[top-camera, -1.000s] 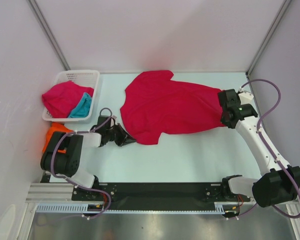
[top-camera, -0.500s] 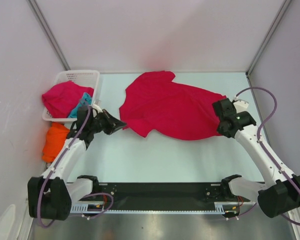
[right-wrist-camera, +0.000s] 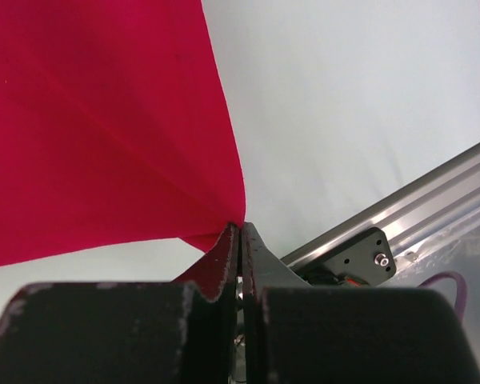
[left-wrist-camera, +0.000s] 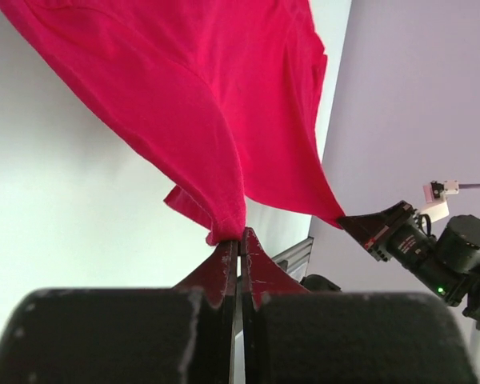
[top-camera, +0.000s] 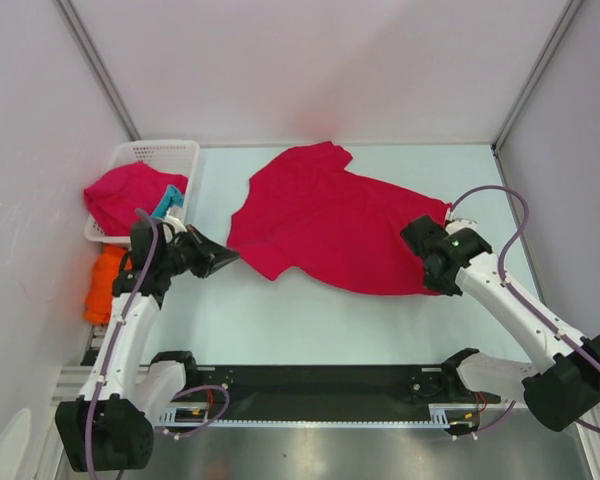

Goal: Fold and stack the t-shirts

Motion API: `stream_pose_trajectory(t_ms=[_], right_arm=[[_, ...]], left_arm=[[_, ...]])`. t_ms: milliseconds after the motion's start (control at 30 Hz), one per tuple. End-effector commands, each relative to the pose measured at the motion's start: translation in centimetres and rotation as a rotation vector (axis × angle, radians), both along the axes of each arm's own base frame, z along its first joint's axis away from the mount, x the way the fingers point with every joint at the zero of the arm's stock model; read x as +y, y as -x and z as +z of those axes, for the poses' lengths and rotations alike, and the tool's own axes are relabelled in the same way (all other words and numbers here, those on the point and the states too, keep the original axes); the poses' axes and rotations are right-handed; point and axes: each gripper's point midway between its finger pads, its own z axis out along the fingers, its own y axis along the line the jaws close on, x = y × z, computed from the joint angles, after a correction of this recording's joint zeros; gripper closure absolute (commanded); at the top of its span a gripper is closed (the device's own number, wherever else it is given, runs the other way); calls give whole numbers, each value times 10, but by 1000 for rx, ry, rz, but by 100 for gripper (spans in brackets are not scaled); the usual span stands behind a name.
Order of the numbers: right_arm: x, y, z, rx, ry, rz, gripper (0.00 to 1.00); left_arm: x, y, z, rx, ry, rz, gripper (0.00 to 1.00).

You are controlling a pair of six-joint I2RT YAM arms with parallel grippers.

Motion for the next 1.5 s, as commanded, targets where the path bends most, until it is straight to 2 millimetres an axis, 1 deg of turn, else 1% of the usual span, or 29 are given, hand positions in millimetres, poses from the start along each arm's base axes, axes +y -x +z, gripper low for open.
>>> stream_pose_trajectory(t_ms=[0, 100, 300, 400, 467, 500, 533, 567, 600, 633, 667, 700, 733, 767, 800, 833, 867, 900, 933, 967, 1033, 1067, 1133, 1200, 1333, 1367, 1400, 1433, 1467], right_arm=[[-5, -5, 22, -70, 12, -34, 100], [-3, -3, 25, -64, -3, -30, 100], [-2, 16, 12, 32, -5, -6, 100], [1, 10, 15, 6, -11, 5, 100], [4, -1, 23, -20, -8, 21, 100], [5, -12, 24, -37, 10, 22, 100], [5, -18, 25, -42, 32, 42, 100], [4, -26, 25, -47, 51, 49, 100], [1, -41, 22, -69, 49, 30, 100], [-2, -50, 11, -31, 62, 27, 100], [-5, -58, 3, 1, 72, 45, 100], [-2, -73, -4, -11, 40, 48, 100], [-13, -83, -7, -5, 31, 9, 100], [-15, -91, -20, 42, 54, 16, 100], [-17, -107, -18, 9, 55, 8, 100], [-24, -115, -22, 14, 62, -13, 100], [-27, -125, -31, 31, 72, -20, 100], [-28, -137, -28, 20, 79, -19, 100], [-35, -142, -30, 27, 82, -44, 100], [-36, -146, -39, 64, 89, -51, 100], [-40, -159, -36, 44, 103, -68, 100], [-41, -163, -44, 59, 107, -72, 100], [-41, -170, -49, 63, 101, -79, 100], [-42, -171, -57, 92, 110, -82, 100], [-45, -177, -62, 90, 124, -91, 100], [-46, -177, -62, 91, 125, -95, 100], [-46, -178, -64, 92, 126, -97, 100], [-47, -178, -65, 95, 126, -98, 100], [-47, -178, -66, 95, 128, -99, 100]], left_arm=[[0, -3, 36, -93, -9, -39, 100], [-1, -1, 36, -88, 10, -59, 100], [0, 6, 20, -59, 9, -56, 100], [1, 3, 12, -43, 12, -55, 100], [1, -9, 9, -38, 11, -58, 100], [2, -15, 10, -41, 12, -57, 100], [3, -27, 18, -72, 9, -60, 100], [3, -39, 11, -38, 16, -64, 100], [4, -50, 9, -32, 15, -65, 100], [6, -65, 22, -65, 4, -67, 100], [7, -80, 6, -16, -5, -75, 100], [10, -92, 4, -10, -14, -70, 100], [12, -108, 16, -41, -22, -72, 100], [14, -119, 11, -25, -24, -75, 100], [15, -133, -8, 30, -18, -76, 100], [17, -150, -2, 15, -16, -76, 100], [17, -160, -6, 32, -7, -75, 100], [18, -171, -27, 91, 3, -76, 100], [18, -187, -18, 68, 5, -78, 100], [18, -194, -19, 76, 11, -81, 100], [17, -213, -28, 103, 28, -92, 100], [18, -218, -34, 117, 31, -92, 99], [18, -230, -45, 143, 36, -90, 99], [18, -234, -51, 156, 46, -96, 99], [17, -237, -70, 194, 56, -103, 96], [17, -237, -79, 215, 62, -104, 95], [16, -236, -82, 222, 71, -112, 91], [15, -235, -85, 225, 69, -118, 79], [14, -234, -90, 234, 69, -119, 71]])
